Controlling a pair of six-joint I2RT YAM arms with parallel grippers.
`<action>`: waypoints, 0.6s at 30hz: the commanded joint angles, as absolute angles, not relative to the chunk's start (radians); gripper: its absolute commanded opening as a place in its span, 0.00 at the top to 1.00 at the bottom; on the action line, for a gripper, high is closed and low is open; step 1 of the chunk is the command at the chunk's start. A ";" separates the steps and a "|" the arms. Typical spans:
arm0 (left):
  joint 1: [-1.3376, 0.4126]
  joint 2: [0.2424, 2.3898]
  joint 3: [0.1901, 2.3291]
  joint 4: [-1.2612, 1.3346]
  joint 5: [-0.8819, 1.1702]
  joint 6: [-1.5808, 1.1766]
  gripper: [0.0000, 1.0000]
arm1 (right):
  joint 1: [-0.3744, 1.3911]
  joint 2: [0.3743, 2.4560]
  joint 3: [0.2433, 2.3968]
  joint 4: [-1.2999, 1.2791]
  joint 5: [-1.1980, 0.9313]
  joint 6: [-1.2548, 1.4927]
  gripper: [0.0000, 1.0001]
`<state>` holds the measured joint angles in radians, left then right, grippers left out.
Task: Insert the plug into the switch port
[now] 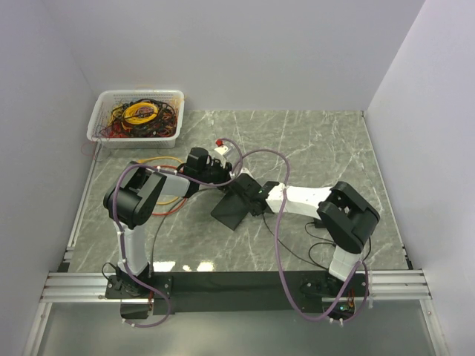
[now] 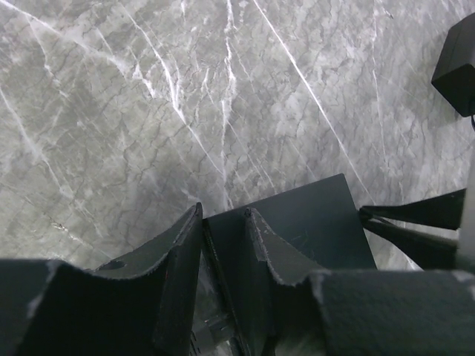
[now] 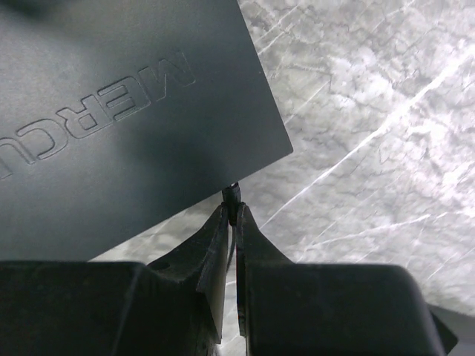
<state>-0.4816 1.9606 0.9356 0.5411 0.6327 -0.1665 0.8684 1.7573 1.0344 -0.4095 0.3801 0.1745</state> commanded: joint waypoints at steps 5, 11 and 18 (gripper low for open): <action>-0.528 1.954 0.922 0.483 0.798 -0.132 0.70 | 0.867 1.713 1.016 -0.101 0.367 -0.030 1.00; -0.528 1.948 0.916 0.474 0.770 -0.129 0.73 | 0.877 1.687 0.977 -0.044 0.357 -0.109 1.00; -0.528 1.940 0.879 0.514 0.756 -0.146 0.75 | 0.879 1.684 1.011 -0.028 0.449 -0.195 1.00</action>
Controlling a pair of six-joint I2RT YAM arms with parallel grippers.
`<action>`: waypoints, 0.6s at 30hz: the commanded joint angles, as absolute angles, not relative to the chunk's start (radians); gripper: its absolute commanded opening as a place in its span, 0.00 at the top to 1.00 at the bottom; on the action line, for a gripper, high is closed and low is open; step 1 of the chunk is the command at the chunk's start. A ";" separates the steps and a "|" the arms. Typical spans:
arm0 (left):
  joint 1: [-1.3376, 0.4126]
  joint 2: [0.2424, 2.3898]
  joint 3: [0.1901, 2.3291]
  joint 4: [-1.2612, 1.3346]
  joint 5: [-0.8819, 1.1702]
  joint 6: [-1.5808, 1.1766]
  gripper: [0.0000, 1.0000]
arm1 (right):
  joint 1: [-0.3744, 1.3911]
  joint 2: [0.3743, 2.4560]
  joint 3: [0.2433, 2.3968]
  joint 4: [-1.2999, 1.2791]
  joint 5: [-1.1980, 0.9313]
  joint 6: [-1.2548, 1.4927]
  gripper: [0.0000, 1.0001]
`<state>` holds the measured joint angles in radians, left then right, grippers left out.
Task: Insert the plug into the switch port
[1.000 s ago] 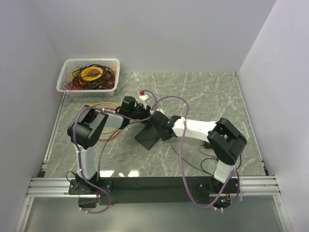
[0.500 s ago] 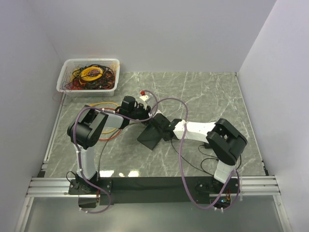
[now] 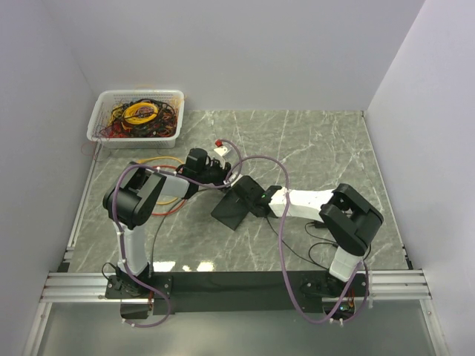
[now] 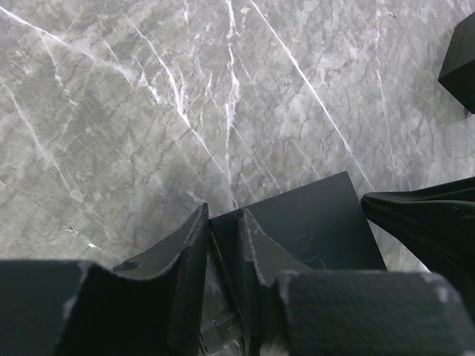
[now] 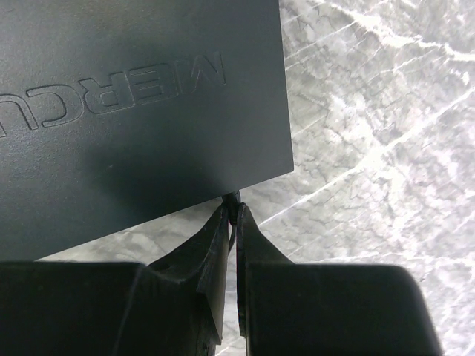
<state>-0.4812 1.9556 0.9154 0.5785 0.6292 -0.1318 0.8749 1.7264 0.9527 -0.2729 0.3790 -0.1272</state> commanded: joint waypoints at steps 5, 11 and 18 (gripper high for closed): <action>-0.529 1.959 0.893 0.499 0.761 -0.143 0.76 | 0.879 1.698 1.031 -0.009 0.462 -0.216 1.00; -0.531 1.962 0.890 0.506 0.799 -0.143 0.76 | 0.884 1.681 1.003 0.087 0.489 -0.238 1.00; -0.532 1.987 0.902 0.506 0.845 -0.156 0.76 | 0.899 1.716 1.014 0.123 0.437 -0.253 1.00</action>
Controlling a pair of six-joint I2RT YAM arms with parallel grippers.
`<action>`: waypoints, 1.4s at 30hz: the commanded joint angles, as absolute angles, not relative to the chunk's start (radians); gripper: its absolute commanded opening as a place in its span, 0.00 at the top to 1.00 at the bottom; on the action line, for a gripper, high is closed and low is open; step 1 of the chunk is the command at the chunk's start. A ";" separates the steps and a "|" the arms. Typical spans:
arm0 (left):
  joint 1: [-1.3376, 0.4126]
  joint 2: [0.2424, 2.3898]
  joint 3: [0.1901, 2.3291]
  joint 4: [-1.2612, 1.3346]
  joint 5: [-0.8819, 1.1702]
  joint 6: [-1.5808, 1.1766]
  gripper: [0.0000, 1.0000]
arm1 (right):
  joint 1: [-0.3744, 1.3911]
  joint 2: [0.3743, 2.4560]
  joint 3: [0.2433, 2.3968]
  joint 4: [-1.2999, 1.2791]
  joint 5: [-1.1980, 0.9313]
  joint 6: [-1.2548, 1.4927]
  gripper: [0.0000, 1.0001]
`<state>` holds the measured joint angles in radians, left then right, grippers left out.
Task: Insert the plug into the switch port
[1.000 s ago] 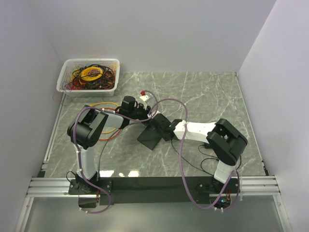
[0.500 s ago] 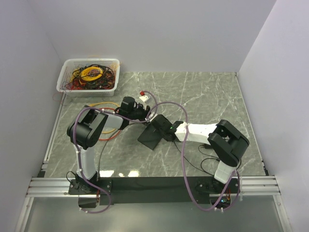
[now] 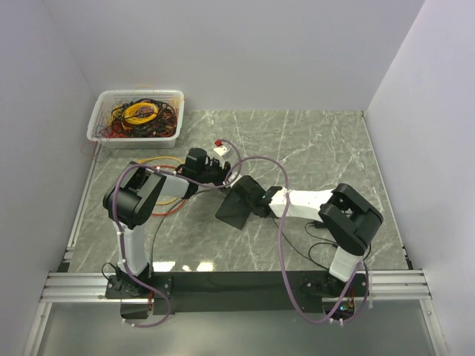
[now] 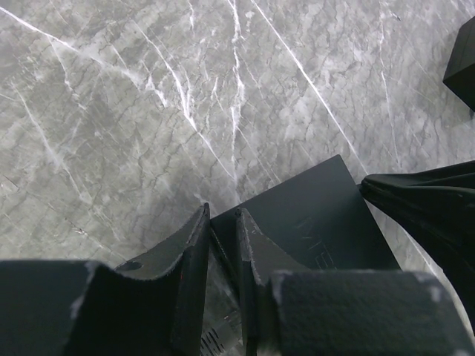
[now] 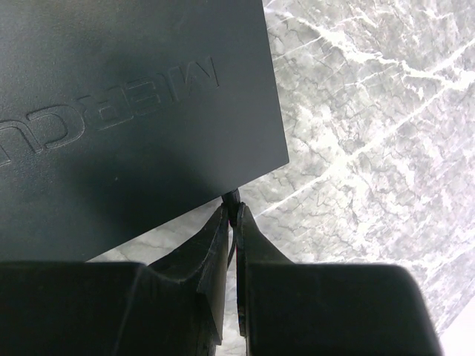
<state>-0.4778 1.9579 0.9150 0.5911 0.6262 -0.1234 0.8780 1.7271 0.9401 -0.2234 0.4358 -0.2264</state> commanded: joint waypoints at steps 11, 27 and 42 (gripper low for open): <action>-0.560 2.034 0.948 0.477 0.887 -0.149 0.75 | 0.954 1.758 1.026 0.239 0.403 -0.244 1.00; -0.503 2.014 1.022 0.365 0.539 -0.262 0.50 | 0.954 1.864 1.118 0.120 0.551 -0.112 0.92; -0.422 1.895 1.207 0.154 0.275 -0.377 0.32 | 0.946 1.648 1.013 0.019 0.541 -0.002 0.40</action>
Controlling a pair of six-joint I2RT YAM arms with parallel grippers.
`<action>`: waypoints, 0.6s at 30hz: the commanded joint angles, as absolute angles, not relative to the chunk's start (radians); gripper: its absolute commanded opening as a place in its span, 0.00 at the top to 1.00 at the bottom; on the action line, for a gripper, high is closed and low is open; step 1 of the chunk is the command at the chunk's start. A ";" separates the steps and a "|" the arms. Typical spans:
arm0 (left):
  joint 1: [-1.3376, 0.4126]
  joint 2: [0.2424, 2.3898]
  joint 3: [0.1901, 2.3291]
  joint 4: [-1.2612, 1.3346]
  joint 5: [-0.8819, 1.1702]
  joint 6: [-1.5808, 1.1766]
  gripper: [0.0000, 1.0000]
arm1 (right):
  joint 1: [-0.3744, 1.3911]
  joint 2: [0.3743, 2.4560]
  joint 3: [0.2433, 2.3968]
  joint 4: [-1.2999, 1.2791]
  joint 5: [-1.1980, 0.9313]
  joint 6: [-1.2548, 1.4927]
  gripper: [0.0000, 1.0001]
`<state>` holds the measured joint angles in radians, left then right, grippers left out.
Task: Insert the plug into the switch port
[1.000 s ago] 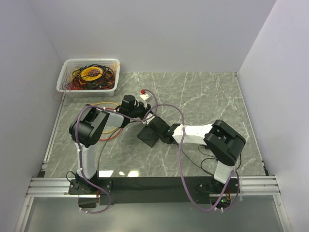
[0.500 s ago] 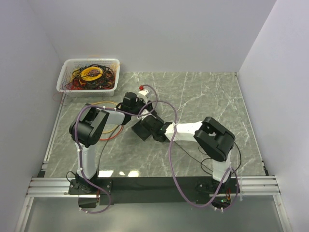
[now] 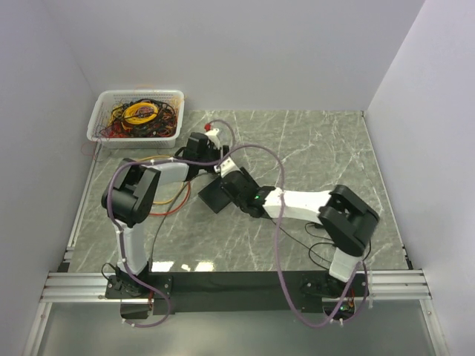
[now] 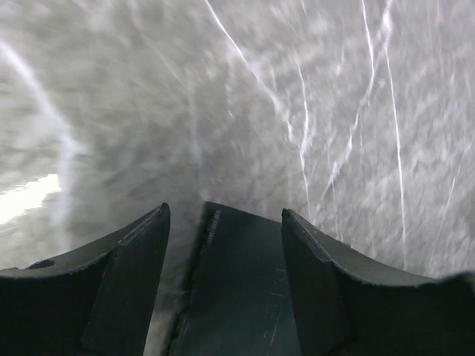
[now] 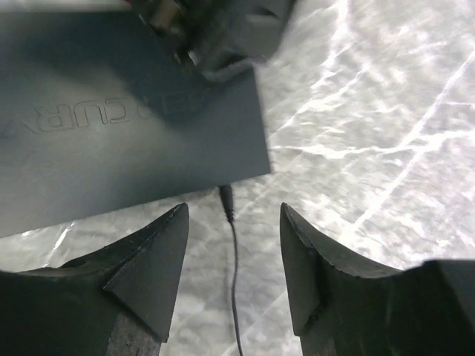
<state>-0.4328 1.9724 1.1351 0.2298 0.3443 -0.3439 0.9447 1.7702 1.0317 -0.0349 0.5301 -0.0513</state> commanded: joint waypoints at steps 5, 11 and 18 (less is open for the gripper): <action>-0.422 1.845 1.279 0.058 0.173 -0.391 0.31 | 0.948 1.518 0.980 -0.070 0.535 0.066 0.39; -0.425 1.683 1.249 0.006 0.135 -0.431 0.30 | 0.969 1.297 0.888 -0.152 0.463 0.213 0.38; -0.514 1.364 1.099 -0.103 0.003 -0.462 0.30 | 1.015 0.996 0.775 -0.228 0.356 0.330 0.30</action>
<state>-0.4629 1.4891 1.1538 -0.0387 0.0792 -0.4351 0.9970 1.1046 0.7975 -0.1848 0.4145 0.2470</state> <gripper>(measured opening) 0.703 0.672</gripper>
